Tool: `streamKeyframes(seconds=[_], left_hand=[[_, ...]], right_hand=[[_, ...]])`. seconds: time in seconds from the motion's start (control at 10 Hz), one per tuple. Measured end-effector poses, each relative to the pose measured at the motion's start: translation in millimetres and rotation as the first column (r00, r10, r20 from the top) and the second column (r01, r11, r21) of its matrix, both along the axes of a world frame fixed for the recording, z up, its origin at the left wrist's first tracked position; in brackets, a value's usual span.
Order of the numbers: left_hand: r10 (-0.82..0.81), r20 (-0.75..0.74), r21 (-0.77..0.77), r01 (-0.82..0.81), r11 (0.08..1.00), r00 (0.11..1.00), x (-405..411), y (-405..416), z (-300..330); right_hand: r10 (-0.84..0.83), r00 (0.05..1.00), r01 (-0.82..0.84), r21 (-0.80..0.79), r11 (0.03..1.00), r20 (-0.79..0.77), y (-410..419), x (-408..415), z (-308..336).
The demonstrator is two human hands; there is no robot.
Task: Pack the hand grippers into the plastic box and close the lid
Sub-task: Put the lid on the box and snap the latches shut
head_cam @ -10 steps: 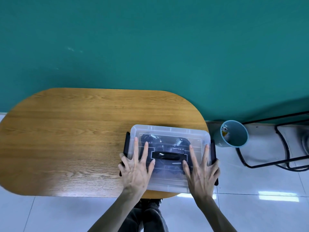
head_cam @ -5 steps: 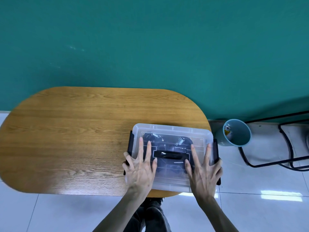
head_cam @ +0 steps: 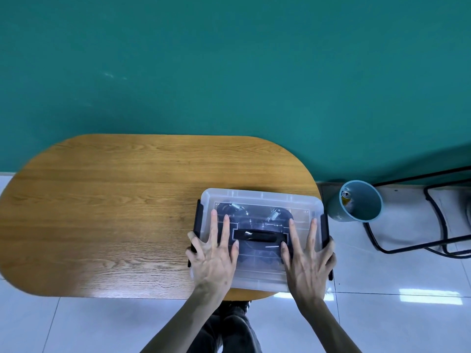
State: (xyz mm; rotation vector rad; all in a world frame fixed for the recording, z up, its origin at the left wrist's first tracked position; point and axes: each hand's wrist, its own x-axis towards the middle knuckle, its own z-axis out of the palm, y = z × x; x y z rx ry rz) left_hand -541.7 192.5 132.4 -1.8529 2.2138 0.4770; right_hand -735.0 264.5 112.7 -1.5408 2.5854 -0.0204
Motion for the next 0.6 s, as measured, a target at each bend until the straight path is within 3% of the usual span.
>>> streamKeyframes(seconds=[0.2, 0.5, 0.6], left_hand=[[-0.046, 0.000, -0.041, 0.046, 0.998, 0.999, 8.2, -3.3, 2.9], [-0.224, 0.070, 0.114, 0.216, 0.970, 0.972, 30.0, -26.3, 30.6], [-0.258, 0.102, 0.080, 0.250, 0.965, 0.961, 26.5, -41.2, 52.0]], right_hand=[[0.020, 1.000, -0.020, 0.037, 0.999, -0.016, -1.5, -0.2, 0.5], [0.090, 0.995, -0.092, 0.101, 0.991, 0.032, -3.8, -8.8, 30.6], [0.143, 0.987, -0.149, 0.089, 0.985, 0.068, -16.2, -9.6, 45.7]])
